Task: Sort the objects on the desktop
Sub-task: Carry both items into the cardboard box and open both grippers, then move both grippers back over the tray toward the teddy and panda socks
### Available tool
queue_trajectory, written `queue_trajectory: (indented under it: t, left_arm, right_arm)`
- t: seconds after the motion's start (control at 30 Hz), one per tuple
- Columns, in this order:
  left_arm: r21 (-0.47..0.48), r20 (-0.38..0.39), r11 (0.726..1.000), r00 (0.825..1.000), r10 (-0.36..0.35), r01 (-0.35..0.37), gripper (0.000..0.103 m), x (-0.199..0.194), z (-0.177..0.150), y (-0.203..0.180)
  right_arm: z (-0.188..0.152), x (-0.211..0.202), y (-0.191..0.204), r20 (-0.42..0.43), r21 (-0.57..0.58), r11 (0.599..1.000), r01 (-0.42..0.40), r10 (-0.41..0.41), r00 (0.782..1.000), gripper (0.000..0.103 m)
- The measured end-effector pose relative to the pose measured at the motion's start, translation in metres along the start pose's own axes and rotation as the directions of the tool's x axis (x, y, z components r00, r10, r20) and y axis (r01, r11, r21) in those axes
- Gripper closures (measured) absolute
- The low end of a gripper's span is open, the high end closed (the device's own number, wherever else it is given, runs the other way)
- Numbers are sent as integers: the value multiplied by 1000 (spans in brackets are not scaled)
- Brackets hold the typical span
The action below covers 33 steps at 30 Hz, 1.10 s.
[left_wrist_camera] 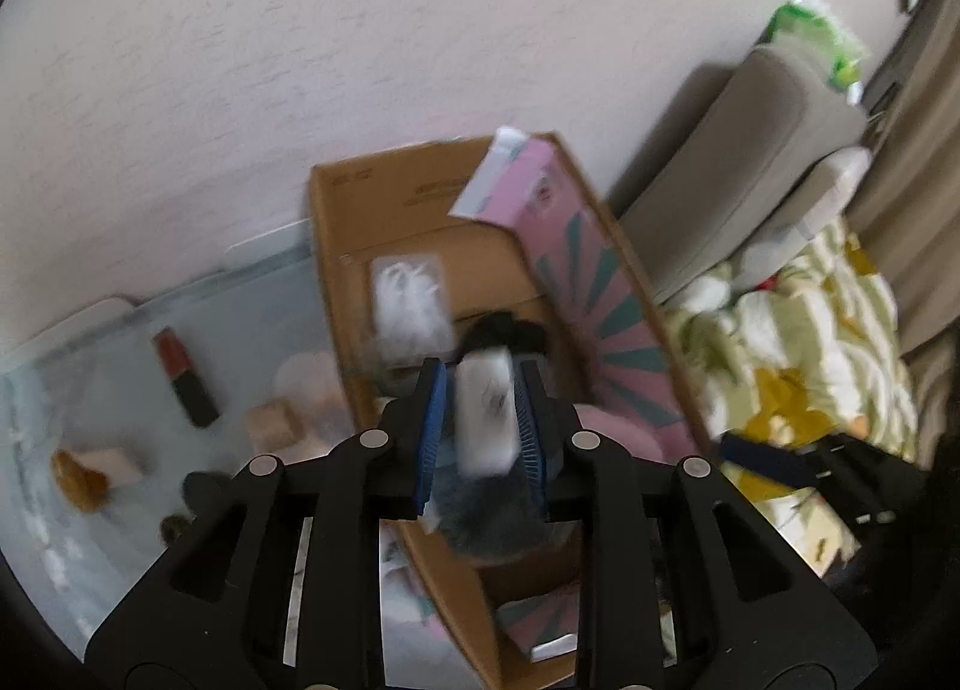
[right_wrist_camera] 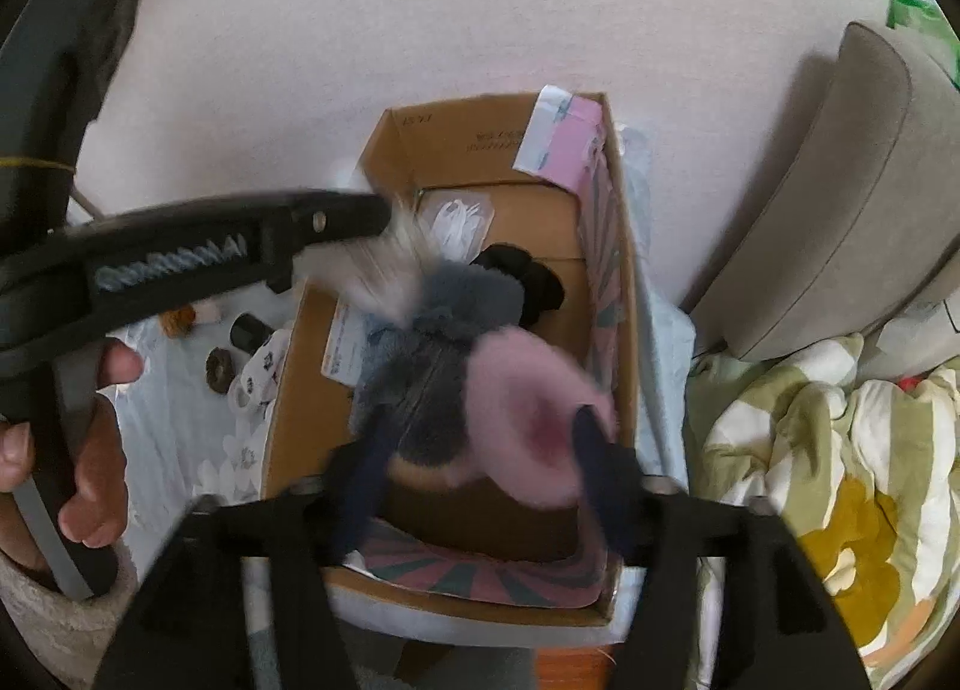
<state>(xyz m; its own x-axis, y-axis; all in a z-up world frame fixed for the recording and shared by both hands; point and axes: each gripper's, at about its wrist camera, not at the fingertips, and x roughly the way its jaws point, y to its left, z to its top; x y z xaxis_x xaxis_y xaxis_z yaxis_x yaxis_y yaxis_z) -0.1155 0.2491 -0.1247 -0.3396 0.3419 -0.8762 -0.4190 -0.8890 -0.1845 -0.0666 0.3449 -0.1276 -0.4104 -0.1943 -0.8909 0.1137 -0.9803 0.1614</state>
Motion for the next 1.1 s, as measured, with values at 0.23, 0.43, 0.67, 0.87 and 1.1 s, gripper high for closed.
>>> queue_trajectory:
  t: [0.23, 0.43, 0.67, 0.87, 1.1]
  left_arm:
    - [-19, 5, 1000, 1000, 6, -6, 77, -13, -3, 12]
    - [36, 68, 999, 997, 34, -37, 0, -27, -7, 7]
    - [20, 93, 999, 995, 27, -29, 0, -35, -10, 15]
    - [-31, 174, 998, 983, 58, -53, 0, -70, -13, 44]
    - [-80, 271, 990, 954, 130, -112, 0, -124, -20, 90]
  right_arm:
    - [9, -12, 0, 36, -17, 1000, 13, -13, 999, 38]
    - [13, -19, 8, 54, 5, 1000, -24, 24, 998, 38]
    - [13, -26, 20, 72, -8, 1000, -19, 20, 997, 38]
    - [17, -41, 32, 115, -26, 1000, -16, 18, 993, 38]
    - [25, -58, 66, 185, -81, 997, -21, 35, 982, 38]
